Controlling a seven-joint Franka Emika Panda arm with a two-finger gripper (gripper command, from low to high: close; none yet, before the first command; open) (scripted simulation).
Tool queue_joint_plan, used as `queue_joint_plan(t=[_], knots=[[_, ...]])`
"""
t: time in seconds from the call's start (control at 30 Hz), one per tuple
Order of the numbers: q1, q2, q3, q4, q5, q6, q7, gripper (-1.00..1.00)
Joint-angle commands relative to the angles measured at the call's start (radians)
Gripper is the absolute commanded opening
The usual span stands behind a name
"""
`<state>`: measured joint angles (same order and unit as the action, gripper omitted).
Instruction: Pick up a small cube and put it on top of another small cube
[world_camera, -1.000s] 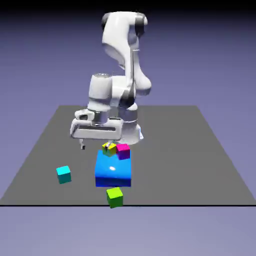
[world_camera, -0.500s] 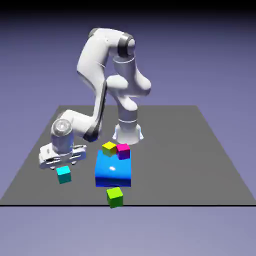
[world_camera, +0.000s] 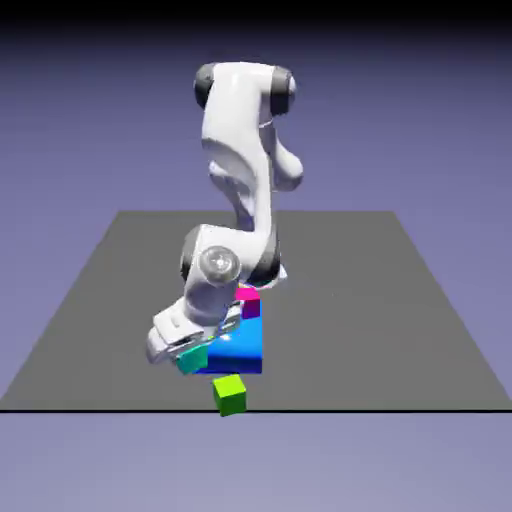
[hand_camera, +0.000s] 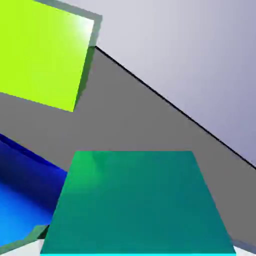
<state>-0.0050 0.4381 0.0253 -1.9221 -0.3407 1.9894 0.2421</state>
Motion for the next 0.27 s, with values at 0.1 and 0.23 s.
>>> queue_joint_plan(t=[0.1,0.23], knots=[[-0.013,0.072,-0.018,-0.058,-0.033,0.131,0.027,-1.0],[-0.011,0.058,-0.015,-0.046,-0.027,0.106,0.022,1.0]])
